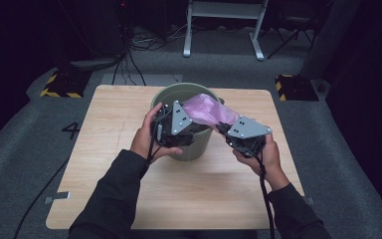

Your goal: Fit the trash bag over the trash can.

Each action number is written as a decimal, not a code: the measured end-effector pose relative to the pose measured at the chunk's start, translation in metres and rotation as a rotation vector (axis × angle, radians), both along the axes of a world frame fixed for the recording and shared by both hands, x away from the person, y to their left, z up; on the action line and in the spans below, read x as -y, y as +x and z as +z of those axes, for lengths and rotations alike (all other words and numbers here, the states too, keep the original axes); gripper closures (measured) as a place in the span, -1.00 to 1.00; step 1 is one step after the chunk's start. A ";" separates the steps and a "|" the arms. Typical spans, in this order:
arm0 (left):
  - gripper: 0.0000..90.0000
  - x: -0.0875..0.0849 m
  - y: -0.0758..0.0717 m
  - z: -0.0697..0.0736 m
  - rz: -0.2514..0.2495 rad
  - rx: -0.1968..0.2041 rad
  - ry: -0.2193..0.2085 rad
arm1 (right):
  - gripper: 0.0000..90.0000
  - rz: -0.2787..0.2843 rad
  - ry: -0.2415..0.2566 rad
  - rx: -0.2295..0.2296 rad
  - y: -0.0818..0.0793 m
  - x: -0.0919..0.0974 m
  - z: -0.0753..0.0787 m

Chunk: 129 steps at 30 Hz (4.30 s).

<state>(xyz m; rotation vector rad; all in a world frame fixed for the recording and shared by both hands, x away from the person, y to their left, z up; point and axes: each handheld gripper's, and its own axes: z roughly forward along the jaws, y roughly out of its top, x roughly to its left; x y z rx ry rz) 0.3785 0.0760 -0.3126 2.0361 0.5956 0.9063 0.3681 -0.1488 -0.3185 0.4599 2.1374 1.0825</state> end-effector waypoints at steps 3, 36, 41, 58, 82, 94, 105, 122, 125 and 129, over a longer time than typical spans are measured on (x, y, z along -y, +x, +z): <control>0.14 -0.002 0.005 -0.001 0.007 -0.010 0.008 | 0.90 0.027 0.015 -0.014 -0.002 -0.002 -0.001; 1.00 -0.078 0.023 -0.015 0.135 -0.029 0.013 | -0.46 0.070 0.243 -0.026 -0.025 0.027 -0.031; 0.99 -0.087 0.027 -0.021 0.150 -0.058 -0.015 | -0.45 0.064 0.260 -0.033 -0.026 0.038 -0.030; -0.32 -0.083 0.012 -0.019 0.139 -0.017 -0.097 | 0.72 0.132 0.215 -0.062 -0.009 0.020 -0.039; 0.68 -0.030 -0.037 -0.016 -0.095 0.074 -0.028 | 0.98 0.165 0.198 -0.034 -0.019 0.002 -0.024; 1.00 -0.049 -0.029 -0.019 -0.092 0.039 -0.071 | 0.97 0.157 0.219 -0.028 -0.024 0.010 -0.020; 0.12 -0.049 -0.050 -0.015 -0.147 0.058 -0.155 | 0.97 0.115 0.204 -0.031 -0.021 0.009 -0.021; -0.40 -0.014 -0.059 -0.020 -0.166 0.031 -0.152 | 0.93 0.123 0.190 -0.034 -0.021 0.002 -0.021; 0.01 -0.013 -0.055 -0.021 -0.107 0.041 -0.151 | 0.93 0.127 0.188 -0.034 -0.022 0.002 -0.022; 0.58 -0.018 -0.050 -0.021 -0.089 0.051 -0.140 | 0.94 0.130 0.191 -0.041 -0.022 0.003 -0.023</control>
